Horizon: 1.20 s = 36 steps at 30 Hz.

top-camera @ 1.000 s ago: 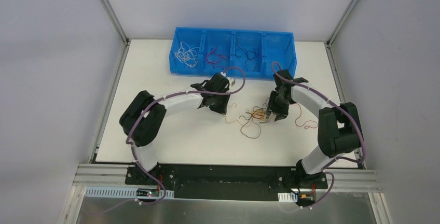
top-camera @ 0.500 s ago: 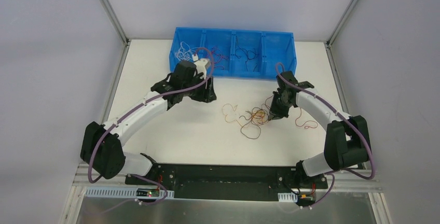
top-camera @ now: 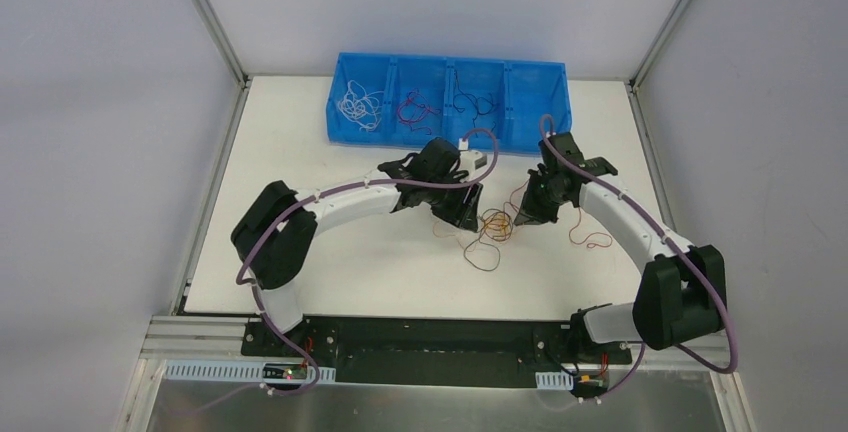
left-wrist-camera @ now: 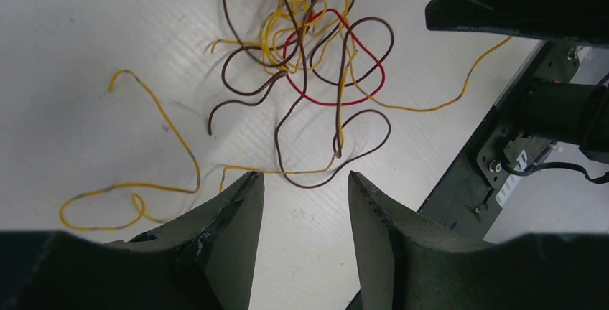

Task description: Untangle the cables

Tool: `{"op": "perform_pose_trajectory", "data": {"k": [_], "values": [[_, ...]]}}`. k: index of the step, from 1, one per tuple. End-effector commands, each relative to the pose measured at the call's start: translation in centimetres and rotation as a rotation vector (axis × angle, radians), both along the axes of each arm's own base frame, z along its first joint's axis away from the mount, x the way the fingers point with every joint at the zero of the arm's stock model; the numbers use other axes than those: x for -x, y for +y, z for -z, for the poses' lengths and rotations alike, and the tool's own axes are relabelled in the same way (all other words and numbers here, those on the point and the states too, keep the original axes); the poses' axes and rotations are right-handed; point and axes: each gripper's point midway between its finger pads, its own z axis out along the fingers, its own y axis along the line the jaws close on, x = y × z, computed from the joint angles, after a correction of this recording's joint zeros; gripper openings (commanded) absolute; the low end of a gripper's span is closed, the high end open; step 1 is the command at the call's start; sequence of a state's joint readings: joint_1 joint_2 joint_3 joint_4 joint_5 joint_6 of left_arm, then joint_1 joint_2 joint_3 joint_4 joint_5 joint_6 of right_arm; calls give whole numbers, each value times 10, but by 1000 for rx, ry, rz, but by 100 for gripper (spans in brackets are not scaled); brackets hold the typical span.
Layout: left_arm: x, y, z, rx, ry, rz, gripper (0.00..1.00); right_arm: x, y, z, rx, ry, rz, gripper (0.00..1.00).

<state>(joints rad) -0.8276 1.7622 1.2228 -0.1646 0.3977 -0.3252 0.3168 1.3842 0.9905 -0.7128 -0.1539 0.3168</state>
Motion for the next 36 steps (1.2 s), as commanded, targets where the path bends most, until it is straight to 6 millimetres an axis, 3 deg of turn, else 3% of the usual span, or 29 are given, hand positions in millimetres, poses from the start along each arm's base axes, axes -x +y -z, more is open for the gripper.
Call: {"op": "perform_pose_trajectory", "data": {"k": [1, 11, 24, 28, 36], "values": [[-9, -29, -31, 111, -26, 15, 48, -6, 8, -31, -51, -71, -4, 0], [21, -21, -8, 153, 15, 119, 48, -13, -2, -23, 19, -44, 15, 0], [15, -32, 32, 137, -75, 164, 37, -15, -4, -10, 45, -9, 16, 0], [17, -30, 34, 178, -120, 166, 31, -13, -7, -2, 62, 17, 14, 0], [27, -30, 37, 251, -158, 205, 34, -11, -7, 4, 66, 24, 12, 2]]}}
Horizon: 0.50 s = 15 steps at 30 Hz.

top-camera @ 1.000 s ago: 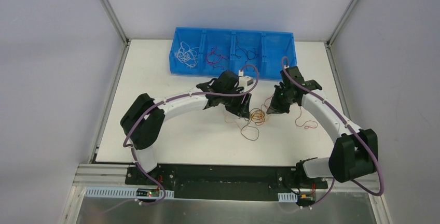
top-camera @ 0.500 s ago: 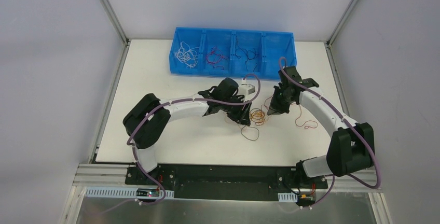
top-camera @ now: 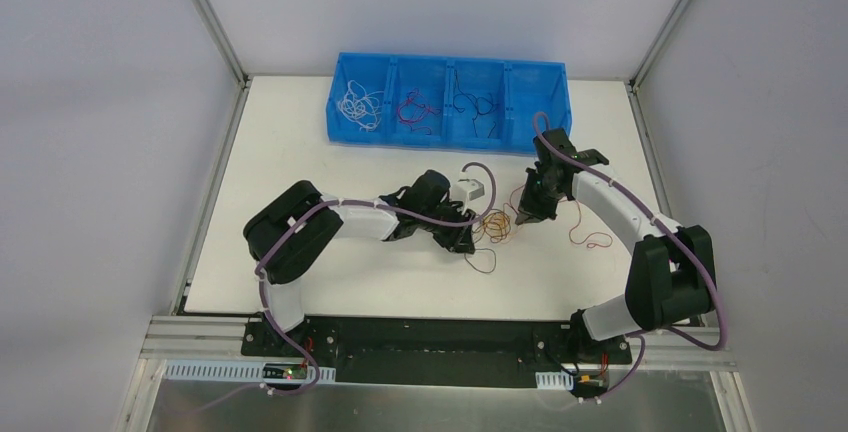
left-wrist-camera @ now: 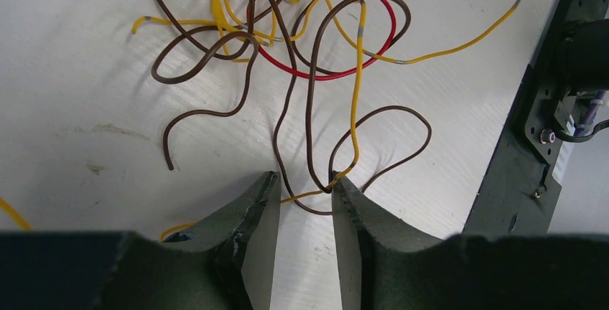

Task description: Untangle the cables

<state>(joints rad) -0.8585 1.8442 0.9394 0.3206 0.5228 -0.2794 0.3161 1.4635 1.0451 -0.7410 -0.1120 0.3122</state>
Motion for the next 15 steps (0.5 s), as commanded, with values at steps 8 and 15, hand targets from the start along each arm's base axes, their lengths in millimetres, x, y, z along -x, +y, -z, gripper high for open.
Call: {"op": "perform_pose_trajectory", "data": {"k": [8, 15], "values": [[2, -17, -32, 173, -129, 59, 44, 0, -2, -4, 8, -14, 1, 15], [10, -11, -38, 186, -153, 92, 34, 0, -3, -10, 7, -26, -5, 26]]}}
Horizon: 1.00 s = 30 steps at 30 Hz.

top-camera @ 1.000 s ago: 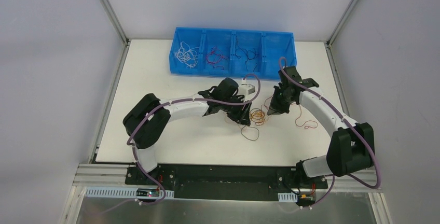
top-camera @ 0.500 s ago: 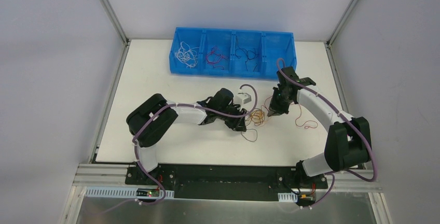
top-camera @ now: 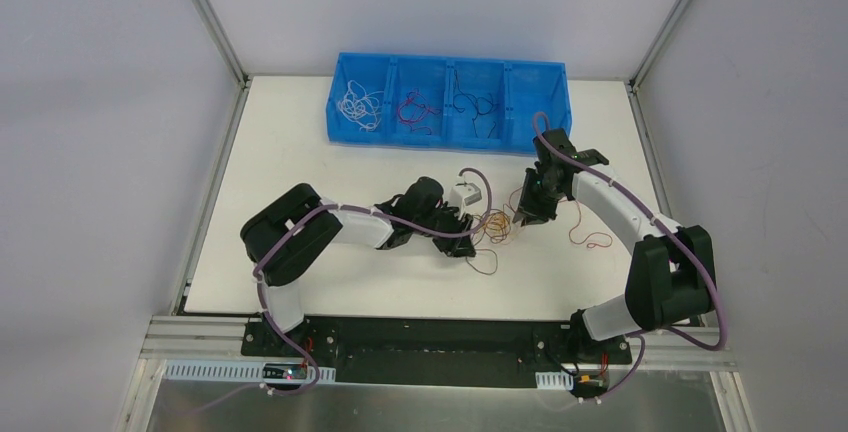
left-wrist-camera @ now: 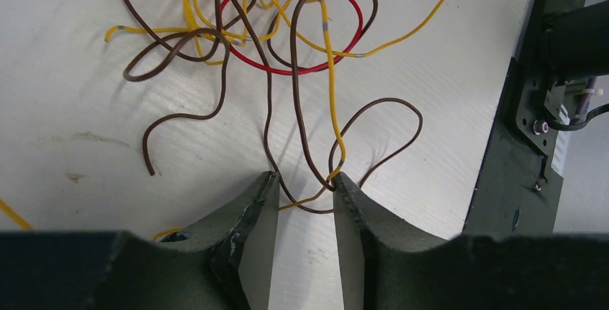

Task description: Untangle the cables

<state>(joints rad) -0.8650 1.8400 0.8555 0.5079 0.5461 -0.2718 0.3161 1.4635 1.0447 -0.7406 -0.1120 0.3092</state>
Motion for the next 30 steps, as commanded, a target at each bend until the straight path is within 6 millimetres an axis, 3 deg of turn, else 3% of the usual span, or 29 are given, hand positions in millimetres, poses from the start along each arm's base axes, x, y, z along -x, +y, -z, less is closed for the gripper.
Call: {"op": "perform_pose_trajectory", "data": {"k": [1, 3, 8, 12, 17, 21, 27, 30], "values": [[8, -3, -37, 96, -95, 62, 34, 1, -4, -11, 5, -26, -4, 29], [10, 2, -35, 88, -106, 59, 34, 1, -3, -15, -1, -34, -4, 38], [6, 2, -35, 81, -117, 38, 21, 6, -1, -31, -33, -67, -11, 59], [4, 0, -35, 83, -122, 23, 16, 18, 3, -40, -78, -75, -10, 65], [3, -2, -26, 69, -109, 13, 29, 37, 6, -41, -118, -60, -22, 69], [2, -7, -23, 74, -107, 14, 32, 52, 6, -33, -121, -28, -30, 65], [3, -14, -16, 66, -99, 26, 25, 69, 15, -15, -136, 8, -44, 60], [4, -14, -26, 83, -106, 19, 17, 71, 20, -3, -126, 14, -55, 60]]}}
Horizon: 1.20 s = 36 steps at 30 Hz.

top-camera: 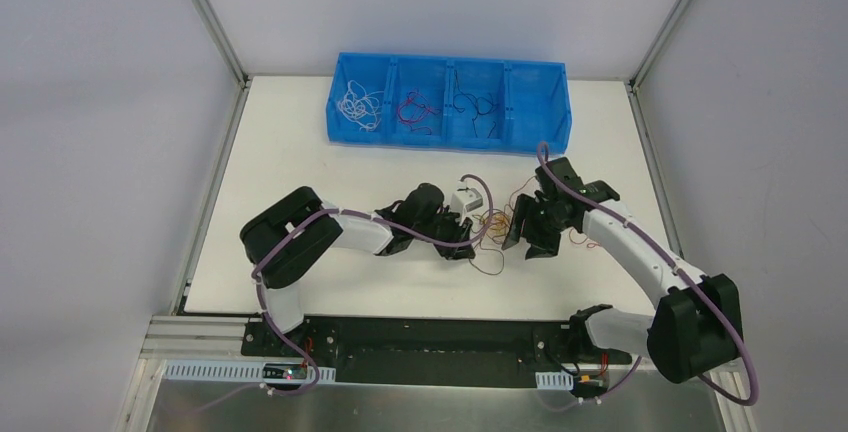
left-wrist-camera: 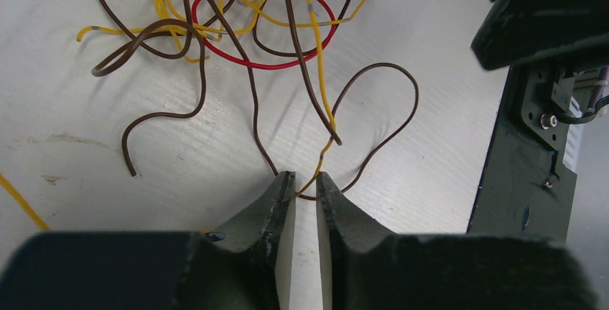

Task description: Untangle the cables

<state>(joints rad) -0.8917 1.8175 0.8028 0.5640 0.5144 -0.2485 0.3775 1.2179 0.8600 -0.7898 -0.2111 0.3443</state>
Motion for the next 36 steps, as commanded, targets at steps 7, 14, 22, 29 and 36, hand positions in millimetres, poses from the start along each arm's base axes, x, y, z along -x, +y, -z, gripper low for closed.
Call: {"op": "perform_pose_trajectory", "data": {"k": [7, 14, 22, 29, 36], "values": [[-6, -7, -78, 103, -98, -37, 0, -7, 20, 44, 66, 20, -37, 62], [-7, 6, -124, 104, -114, -104, 0, -28, 14, 63, 179, 24, -25, 22], [-24, 61, -257, 235, -293, -369, 0, -22, 4, 76, 230, 52, -25, 0], [-40, 134, -394, 358, -502, -622, 0, -21, -4, 83, 272, 60, -22, 0], [-34, 213, -490, 481, -665, -849, 0, -20, -6, 86, 293, 81, -20, 0]]}}
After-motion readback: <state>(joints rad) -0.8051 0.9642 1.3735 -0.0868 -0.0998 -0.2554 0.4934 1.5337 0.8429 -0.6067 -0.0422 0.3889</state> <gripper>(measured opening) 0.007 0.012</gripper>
